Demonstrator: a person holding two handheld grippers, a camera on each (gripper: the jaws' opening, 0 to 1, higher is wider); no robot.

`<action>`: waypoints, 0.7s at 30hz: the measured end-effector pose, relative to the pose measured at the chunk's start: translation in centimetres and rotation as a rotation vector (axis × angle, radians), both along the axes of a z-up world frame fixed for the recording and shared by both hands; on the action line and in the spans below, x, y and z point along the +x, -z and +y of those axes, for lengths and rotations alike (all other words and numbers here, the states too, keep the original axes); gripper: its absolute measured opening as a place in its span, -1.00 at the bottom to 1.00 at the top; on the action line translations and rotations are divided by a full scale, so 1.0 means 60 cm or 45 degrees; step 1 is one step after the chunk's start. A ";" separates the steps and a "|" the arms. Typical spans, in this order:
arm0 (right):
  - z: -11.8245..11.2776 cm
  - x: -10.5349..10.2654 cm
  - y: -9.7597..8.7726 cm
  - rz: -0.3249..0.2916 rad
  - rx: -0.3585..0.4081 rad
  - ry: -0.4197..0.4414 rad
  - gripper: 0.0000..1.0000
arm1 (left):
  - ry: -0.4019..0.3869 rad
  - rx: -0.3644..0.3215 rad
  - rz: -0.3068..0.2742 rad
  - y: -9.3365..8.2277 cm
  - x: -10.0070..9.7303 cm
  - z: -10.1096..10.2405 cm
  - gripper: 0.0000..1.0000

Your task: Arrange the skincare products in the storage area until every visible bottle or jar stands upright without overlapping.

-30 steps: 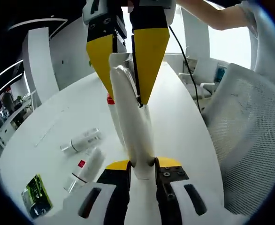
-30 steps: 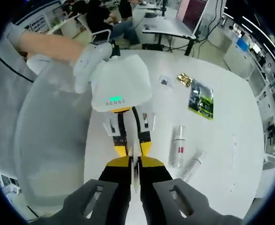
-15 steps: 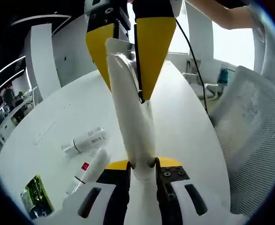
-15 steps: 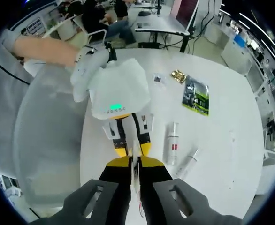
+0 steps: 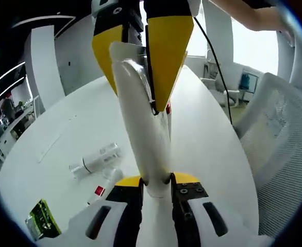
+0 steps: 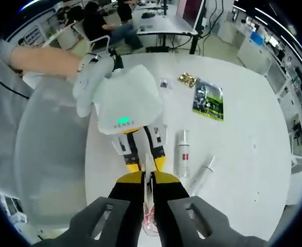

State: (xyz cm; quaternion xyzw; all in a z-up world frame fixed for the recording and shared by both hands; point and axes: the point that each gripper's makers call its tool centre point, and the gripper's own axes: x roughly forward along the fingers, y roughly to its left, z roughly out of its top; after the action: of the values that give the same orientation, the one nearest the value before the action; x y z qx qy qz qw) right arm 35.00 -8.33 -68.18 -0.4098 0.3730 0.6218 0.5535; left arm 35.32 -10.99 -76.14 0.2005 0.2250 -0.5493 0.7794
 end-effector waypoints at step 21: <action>-0.017 0.016 -0.002 -0.008 0.008 0.006 -0.89 | 0.008 -0.008 -0.008 0.001 0.022 -0.018 -0.59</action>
State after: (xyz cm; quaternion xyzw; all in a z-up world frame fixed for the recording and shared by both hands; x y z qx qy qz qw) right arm 35.93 -9.36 -68.04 -0.4089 0.3702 0.6203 0.5576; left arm 36.63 -12.10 -76.22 0.2005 0.2200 -0.5519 0.7790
